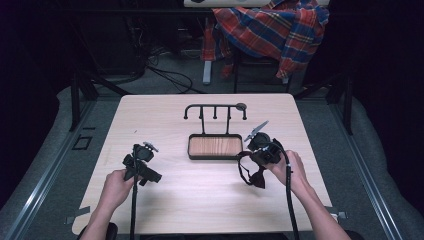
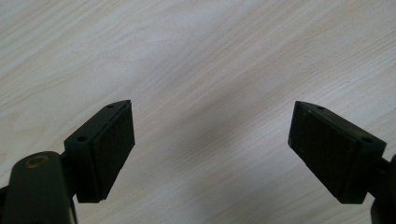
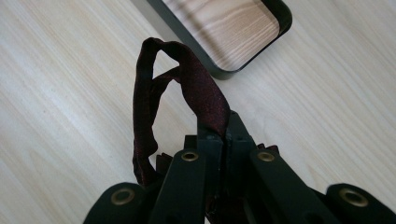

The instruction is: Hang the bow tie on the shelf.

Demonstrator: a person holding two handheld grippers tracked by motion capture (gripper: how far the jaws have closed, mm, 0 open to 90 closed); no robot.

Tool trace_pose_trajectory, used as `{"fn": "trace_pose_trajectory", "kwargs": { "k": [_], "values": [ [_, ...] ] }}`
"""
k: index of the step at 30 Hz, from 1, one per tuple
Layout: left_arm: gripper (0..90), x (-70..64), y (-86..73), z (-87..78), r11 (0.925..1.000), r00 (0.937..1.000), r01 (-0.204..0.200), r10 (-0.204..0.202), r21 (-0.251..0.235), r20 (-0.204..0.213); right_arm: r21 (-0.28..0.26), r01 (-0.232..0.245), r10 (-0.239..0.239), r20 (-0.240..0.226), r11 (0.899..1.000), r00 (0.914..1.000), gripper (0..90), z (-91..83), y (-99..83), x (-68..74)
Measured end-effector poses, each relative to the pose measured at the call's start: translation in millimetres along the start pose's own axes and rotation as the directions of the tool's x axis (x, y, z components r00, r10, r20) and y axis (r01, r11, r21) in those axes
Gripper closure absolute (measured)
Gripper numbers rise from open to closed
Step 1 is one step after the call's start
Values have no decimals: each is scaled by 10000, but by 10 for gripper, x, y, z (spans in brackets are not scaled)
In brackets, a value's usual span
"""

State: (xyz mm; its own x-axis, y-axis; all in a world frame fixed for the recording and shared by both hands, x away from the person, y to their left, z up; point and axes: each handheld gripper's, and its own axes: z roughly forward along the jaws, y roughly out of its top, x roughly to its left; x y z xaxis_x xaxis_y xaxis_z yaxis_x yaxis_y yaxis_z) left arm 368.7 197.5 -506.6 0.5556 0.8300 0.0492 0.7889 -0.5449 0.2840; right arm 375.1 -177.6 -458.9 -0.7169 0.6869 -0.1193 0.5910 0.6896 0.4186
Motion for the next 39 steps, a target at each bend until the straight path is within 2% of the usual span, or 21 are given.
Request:
{"fn": "trace_pose_trajectory", "kwargs": {
  "k": [3, 22, 26, 39],
  "values": [
    [146, -3, -1, 13, 9999, 10000, -23, 23, 106, 34, 18, 114, -114, -13, 9999, 9999, 885, -7, 32, -19],
    [147, -8, 0, 22, 9999, 10000, -66, 66, 109, 20, -596, -182, 179, -52, 9981, 9998, 884, -22, 209, -148],
    [146, -9, 0, 21, 9999, 10000, -88, 87, 105, 19, -672, -301, 299, -41, 9973, 9995, 885, -39, 232, -177],
    [147, -8, 0, 21, 9999, 10000, -78, 78, 89, 31, -1034, -250, 259, 80, 9943, 9996, 884, -146, 331, -229]
  ]
}}
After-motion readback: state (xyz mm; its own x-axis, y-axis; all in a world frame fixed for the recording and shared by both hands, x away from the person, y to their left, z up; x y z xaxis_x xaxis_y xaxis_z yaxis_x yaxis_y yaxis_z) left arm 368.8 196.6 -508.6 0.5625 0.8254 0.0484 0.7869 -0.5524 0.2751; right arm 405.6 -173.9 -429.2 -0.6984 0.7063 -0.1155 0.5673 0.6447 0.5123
